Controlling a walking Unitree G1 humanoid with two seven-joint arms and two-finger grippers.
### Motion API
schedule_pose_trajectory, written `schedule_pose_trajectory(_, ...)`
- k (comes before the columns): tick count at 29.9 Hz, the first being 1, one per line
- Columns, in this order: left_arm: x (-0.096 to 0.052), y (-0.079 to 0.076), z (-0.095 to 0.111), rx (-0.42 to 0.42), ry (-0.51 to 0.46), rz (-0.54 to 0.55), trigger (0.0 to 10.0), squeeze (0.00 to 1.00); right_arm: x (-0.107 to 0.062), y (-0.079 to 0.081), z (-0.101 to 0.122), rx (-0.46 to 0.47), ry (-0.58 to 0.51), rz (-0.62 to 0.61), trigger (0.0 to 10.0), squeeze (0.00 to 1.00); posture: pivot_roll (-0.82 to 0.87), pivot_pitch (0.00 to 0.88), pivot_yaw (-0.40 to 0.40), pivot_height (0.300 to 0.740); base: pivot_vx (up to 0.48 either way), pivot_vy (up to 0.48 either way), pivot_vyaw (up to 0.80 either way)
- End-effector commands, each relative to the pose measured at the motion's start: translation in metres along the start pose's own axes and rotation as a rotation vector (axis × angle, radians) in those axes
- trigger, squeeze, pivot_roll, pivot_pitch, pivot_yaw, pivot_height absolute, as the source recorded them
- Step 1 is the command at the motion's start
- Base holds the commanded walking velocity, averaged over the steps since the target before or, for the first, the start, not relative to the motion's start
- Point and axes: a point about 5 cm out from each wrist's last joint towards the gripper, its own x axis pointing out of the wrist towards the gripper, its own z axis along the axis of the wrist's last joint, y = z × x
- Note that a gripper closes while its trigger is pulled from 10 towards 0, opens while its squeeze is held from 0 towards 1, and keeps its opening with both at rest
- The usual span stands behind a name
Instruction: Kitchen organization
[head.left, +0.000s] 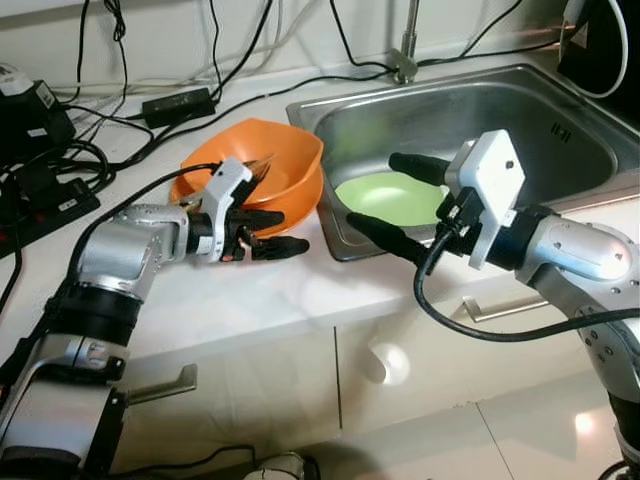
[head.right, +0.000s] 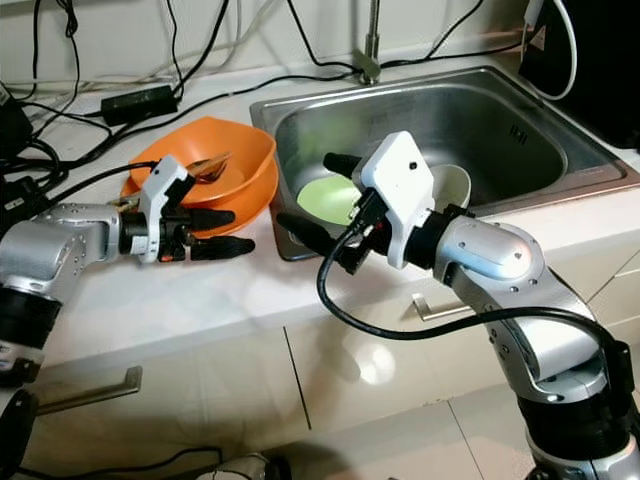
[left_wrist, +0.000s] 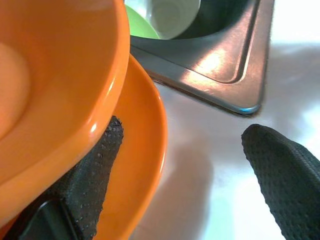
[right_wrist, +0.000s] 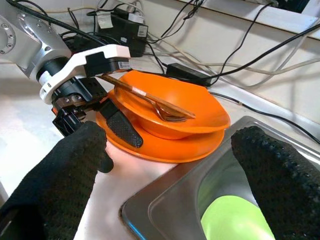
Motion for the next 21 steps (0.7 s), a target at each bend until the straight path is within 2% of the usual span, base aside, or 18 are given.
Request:
schedule_pose_trajectory(1, 0.006, -0.006, -0.021, -0.064, 0.086, -0.049, 10.0, 0.0, -0.002, 0.002, 0.003, -0.002, -0.007, 0.018, 10.0, 0.0, 0.02, 0.062, 0.108, 0.74, 0.0, 0.0, 0.0)
schedule_pose_trajectory(12, 0.0, -0.017, -0.019, -0.07, 0.083, -0.086, 10.0, 0.0, -0.001, 0.0, 0.002, -0.009, -0.006, 0.017, 10.0, 0.0, 0.03, 0.061, 0.105, 0.74, 0.0, 0.0, 0.0)
schedule_pose_trajectory(18, -0.002, -0.022, -0.018, -0.068, 0.081, -0.074, 10.0, 0.0, 0.0, 0.0, 0.002, -0.01, -0.008, 0.014, 10.0, 0.0, 0.03, 0.058, 0.103, 0.74, 0.0, 0.0, 0.0)
schedule_pose_trajectory(21, -0.002, -0.019, -0.011, -0.035, 0.053, -0.03, 10.0, 0.0, 0.001, -0.002, 0.002, -0.012, -0.012, 0.008, 10.0, 0.0, 0.03, 0.057, 0.103, 0.74, 0.0, 0.0, 0.0)
